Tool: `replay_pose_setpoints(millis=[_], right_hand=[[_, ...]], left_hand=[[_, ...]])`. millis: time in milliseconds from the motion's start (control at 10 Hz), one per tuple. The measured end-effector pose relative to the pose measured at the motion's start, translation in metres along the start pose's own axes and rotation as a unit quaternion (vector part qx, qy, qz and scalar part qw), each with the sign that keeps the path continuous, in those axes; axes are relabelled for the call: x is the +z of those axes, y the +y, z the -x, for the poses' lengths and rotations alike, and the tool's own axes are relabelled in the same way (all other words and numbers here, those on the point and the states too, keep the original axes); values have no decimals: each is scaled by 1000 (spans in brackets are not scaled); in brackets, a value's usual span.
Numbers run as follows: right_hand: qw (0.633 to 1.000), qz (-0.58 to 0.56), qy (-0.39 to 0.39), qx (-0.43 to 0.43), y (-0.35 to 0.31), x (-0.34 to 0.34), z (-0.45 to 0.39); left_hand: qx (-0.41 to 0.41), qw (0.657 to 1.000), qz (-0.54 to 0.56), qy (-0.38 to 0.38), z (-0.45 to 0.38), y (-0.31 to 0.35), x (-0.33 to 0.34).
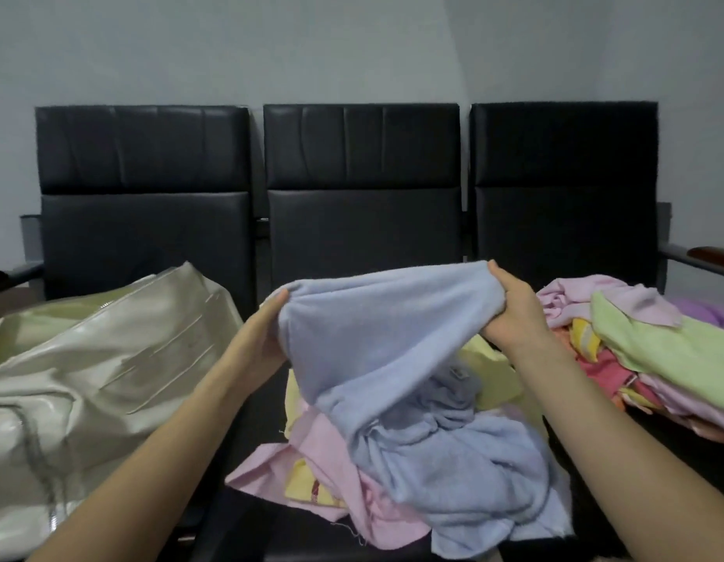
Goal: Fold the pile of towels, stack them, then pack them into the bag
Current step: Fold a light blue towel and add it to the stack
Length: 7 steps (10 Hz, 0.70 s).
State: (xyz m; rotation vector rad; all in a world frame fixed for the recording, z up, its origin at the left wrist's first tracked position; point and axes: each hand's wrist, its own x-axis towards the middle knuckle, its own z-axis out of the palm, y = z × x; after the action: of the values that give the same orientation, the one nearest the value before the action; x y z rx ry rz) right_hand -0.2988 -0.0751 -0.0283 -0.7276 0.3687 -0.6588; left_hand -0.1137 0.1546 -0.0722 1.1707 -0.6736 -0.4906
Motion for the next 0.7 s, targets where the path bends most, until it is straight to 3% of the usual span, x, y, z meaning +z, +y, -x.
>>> replay_pose_setpoints(millis=[100,400,600,700], right_hand=[[998,11,-33,-46,-38,50,12],[948,101,-116,-277,-169,217,72],[923,105,-107,-355,-227,245,68],[925,174,-69,-330,-222,224,39]], left_hand=[[-13,991,127,40,-15,57,28],[95,976,190,51,-41,269,112],[210,967,140,45,-57,323,127],[185,980,11,74,-69,297,118]])
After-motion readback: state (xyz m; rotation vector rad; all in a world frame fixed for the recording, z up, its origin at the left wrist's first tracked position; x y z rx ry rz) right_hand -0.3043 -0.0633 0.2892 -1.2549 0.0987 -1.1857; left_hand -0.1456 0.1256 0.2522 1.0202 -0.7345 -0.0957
